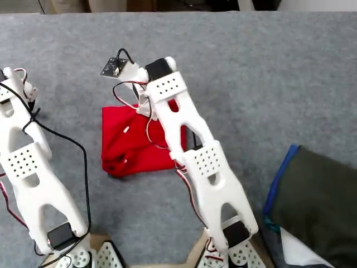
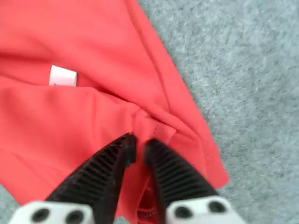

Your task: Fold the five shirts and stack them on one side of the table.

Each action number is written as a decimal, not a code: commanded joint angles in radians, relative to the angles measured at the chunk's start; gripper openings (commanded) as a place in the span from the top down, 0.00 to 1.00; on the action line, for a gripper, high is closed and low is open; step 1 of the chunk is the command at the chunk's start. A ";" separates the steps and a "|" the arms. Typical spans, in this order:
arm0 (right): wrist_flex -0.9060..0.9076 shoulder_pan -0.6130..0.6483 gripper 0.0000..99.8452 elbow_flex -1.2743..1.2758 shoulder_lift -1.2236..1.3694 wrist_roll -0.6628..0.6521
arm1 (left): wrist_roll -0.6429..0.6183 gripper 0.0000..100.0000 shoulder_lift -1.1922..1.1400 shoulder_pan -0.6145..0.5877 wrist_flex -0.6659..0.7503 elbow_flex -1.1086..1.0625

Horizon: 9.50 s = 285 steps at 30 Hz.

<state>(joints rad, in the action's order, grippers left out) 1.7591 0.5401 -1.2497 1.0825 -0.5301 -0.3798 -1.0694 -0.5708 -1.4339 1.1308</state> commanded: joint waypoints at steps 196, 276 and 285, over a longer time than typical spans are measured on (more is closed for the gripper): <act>-0.057 -0.062 0.83 0.193 -0.117 -0.173 | 0.103 0.96 -0.012 0.060 0.038 0.048; -0.043 0.013 0.95 0.025 -0.084 -0.213 | 0.103 0.96 -0.013 0.061 0.038 0.048; -0.034 0.001 0.99 0.024 -0.087 -0.195 | 0.103 0.96 -0.013 0.061 0.038 0.048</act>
<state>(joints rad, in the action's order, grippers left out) 1.7223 0.5462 -1.1699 1.0088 -0.7342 -0.2846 -1.0955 -0.5186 -1.4062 1.1308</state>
